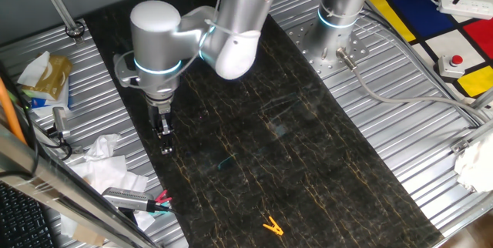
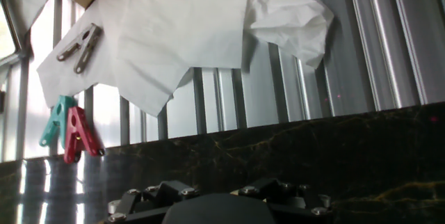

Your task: Use the gripper to push the small block from left to right

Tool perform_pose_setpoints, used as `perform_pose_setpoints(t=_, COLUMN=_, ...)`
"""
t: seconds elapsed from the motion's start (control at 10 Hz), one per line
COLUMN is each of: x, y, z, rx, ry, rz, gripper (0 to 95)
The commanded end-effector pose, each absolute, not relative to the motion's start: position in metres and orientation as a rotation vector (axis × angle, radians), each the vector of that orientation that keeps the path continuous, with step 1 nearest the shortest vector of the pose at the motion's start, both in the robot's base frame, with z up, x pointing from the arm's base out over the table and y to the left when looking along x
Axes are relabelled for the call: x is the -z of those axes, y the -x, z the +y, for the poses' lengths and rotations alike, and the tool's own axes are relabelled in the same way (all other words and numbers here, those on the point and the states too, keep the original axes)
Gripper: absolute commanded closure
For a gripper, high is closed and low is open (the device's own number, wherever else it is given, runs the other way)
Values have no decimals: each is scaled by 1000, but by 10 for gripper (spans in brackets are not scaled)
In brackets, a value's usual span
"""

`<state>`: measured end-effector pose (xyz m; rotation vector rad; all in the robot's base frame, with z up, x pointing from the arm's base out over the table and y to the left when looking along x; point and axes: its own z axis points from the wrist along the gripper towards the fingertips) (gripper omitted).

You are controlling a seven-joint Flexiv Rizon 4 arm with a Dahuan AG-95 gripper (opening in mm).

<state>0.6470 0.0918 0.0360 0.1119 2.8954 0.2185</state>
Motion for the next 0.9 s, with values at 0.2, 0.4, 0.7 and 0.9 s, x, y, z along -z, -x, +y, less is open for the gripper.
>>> perform_pose_setpoints(t=0.2, x=-36, y=-647, z=92, rx=-229, ry=-124, rz=2894, gripper=190)
perform_pose_setpoints(t=0.4, x=-36, y=-647, z=92, rx=-236, ry=-135, rz=2890, gripper=190)
perform_pose_setpoints(t=0.7, x=-36, y=-647, z=92, rx=-236, ry=-135, rz=2891, gripper=190)
perform_pose_setpoints(t=0.9, x=-36, y=-647, z=91, rx=-222, ry=-125, rz=2893, gripper=190)
